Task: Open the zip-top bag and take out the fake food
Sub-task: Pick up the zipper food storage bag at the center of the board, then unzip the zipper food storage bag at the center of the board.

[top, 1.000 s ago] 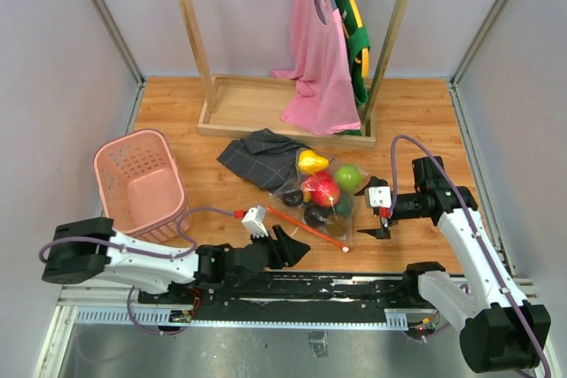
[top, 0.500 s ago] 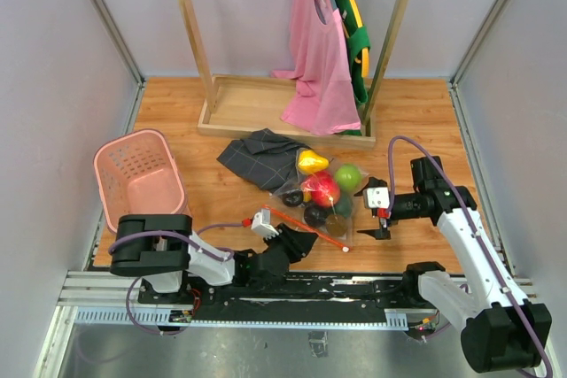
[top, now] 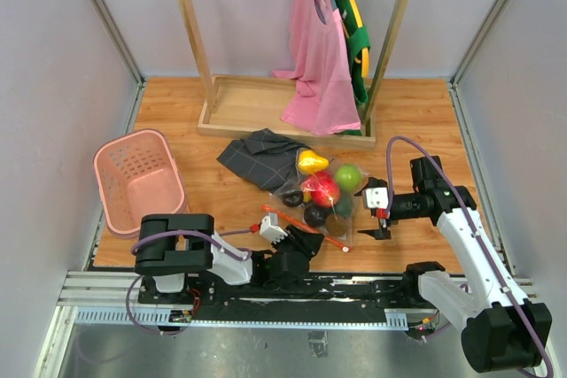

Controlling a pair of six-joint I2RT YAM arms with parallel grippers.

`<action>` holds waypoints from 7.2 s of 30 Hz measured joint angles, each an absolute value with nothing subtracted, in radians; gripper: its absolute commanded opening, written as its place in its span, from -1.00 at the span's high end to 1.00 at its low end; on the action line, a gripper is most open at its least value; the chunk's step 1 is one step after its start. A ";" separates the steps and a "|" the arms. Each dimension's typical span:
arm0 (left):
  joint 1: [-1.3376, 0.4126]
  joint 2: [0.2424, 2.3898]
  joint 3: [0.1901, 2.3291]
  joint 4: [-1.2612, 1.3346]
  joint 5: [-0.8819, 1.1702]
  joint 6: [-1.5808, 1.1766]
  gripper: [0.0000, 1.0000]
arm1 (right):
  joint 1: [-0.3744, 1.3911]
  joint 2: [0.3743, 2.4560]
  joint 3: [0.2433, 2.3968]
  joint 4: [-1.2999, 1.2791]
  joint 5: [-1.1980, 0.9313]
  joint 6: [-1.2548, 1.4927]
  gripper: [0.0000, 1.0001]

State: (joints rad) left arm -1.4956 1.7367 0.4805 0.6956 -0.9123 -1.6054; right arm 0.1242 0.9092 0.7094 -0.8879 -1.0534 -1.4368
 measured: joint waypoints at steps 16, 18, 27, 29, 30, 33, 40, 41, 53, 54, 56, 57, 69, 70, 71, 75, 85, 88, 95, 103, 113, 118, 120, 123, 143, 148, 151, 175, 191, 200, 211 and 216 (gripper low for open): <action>-1.417 1.819 0.505 0.742 -0.900 -1.637 0.38 | 0.137 0.916 0.710 -0.888 -1.037 -1.437 -0.88; -1.417 1.822 0.505 0.757 -0.900 -1.627 0.58 | 0.139 0.916 0.710 -0.888 -1.035 -1.437 -0.88; -1.415 1.795 0.487 0.790 -0.897 -1.581 0.99 | 0.143 0.922 0.710 -0.889 -1.026 -1.438 -0.89; -1.415 1.754 0.467 0.791 -0.897 -1.564 0.99 | 0.144 0.923 0.709 -0.894 -1.026 -1.443 -0.88; -1.414 1.729 0.458 0.791 -0.898 -1.555 0.99 | 0.146 0.922 0.710 -0.897 -1.026 -1.447 -0.89; -1.402 1.640 0.430 0.797 -0.895 -1.534 1.00 | 0.159 0.921 0.710 -0.909 -1.029 -1.467 -0.89; -1.325 1.501 0.386 0.902 -0.855 -1.503 0.99 | 0.164 0.892 0.710 -0.944 -1.072 -1.507 -0.88; -1.316 1.497 0.386 0.919 -0.847 -1.501 0.99 | 0.164 0.880 0.710 -0.946 -1.082 -1.513 -0.87; -1.221 1.530 0.438 1.114 -0.739 -1.581 0.99 | 0.171 0.786 0.671 -0.742 -1.098 -1.344 -0.68; -1.215 1.541 0.451 1.128 -0.730 -1.589 0.99 | 0.172 0.784 0.662 -0.718 -1.089 -1.322 -0.67; -1.206 1.559 0.471 1.151 -0.712 -1.600 1.00 | 0.181 0.781 0.646 -0.658 -1.059 -1.265 -0.61; -1.202 1.569 0.480 1.159 -0.705 -1.603 0.99 | 0.191 0.781 0.641 -0.634 -1.045 -1.243 -0.55; -1.193 1.612 0.529 1.204 -0.667 -1.617 0.99 | 0.223 0.776 0.616 -0.422 -0.936 -1.008 0.36; -1.193 1.612 0.529 1.206 -0.667 -1.617 0.99 | 0.223 0.776 0.616 -0.416 -0.929 -0.991 0.47; -1.193 1.612 0.529 1.208 -0.667 -1.617 0.99 | 0.223 0.776 0.617 -0.413 -0.926 -0.981 0.57; -1.193 1.612 0.529 1.214 -0.667 -1.617 0.99 | 0.224 0.776 0.619 -0.412 -0.915 -0.949 0.91; -1.193 1.611 0.503 1.297 -0.651 -1.569 0.38 | 0.225 0.775 0.663 -0.468 -0.953 -0.943 0.99; -1.193 1.592 0.467 1.326 -0.633 -1.517 0.16 | 0.225 0.776 0.678 -0.492 -0.975 -0.942 0.99; -1.193 1.406 0.353 1.306 -0.551 -1.301 -0.08 | 0.212 0.782 0.699 -0.516 -1.026 -0.915 0.99; -1.193 1.092 0.387 0.935 -0.273 -0.765 -0.31 | 0.191 0.809 0.716 -0.533 -1.046 -0.860 0.99; -1.193 1.066 0.612 0.446 -0.165 0.133 -0.61 | 0.186 0.823 0.730 -0.564 -1.055 -0.857 0.99; -1.185 1.177 0.672 0.348 -0.151 0.481 -0.47 | 0.184 0.826 0.730 -0.575 -1.058 -0.860 0.99; -1.175 1.217 0.709 0.318 -0.141 0.567 -0.40 | 0.184 0.829 0.730 -0.577 -1.064 -0.861 0.99; -1.159 1.240 0.755 0.293 -0.126 0.665 -0.29 | 0.184 0.832 0.730 -0.582 -1.071 -0.861 0.99; -1.087 1.365 0.933 0.120 0.114 0.816 0.43 | 0.184 0.833 0.730 -0.604 -1.075 -0.868 0.99; -1.079 1.374 0.954 0.093 0.136 0.813 0.99 | 0.184 0.833 0.731 -0.605 -1.075 -0.868 0.99; -1.071 1.375 0.956 0.091 0.142 0.787 0.99 | 0.184 0.834 0.741 -0.607 -1.075 -0.867 0.97; -1.011 1.314 0.998 0.118 0.105 -0.080 0.99 | 0.178 0.821 0.776 -0.492 -1.136 -0.592 -0.62; -1.010 1.252 1.050 0.095 0.070 -0.268 0.99 | 0.178 0.908 0.871 -0.197 -1.152 -0.155 0.52; -1.010 1.216 0.971 0.138 0.069 -0.313 1.00 | 0.178 0.897 0.764 -0.001 -1.220 -0.005 0.99; -1.010 1.142 0.836 0.251 0.129 -0.319 -0.14 | 0.178 0.909 0.725 0.038 -1.260 0.031 0.99; -1.009 1.094 0.842 0.260 0.142 -0.246 -0.38 | 0.178 0.923 0.728 0.004 -1.260 -0.012 0.99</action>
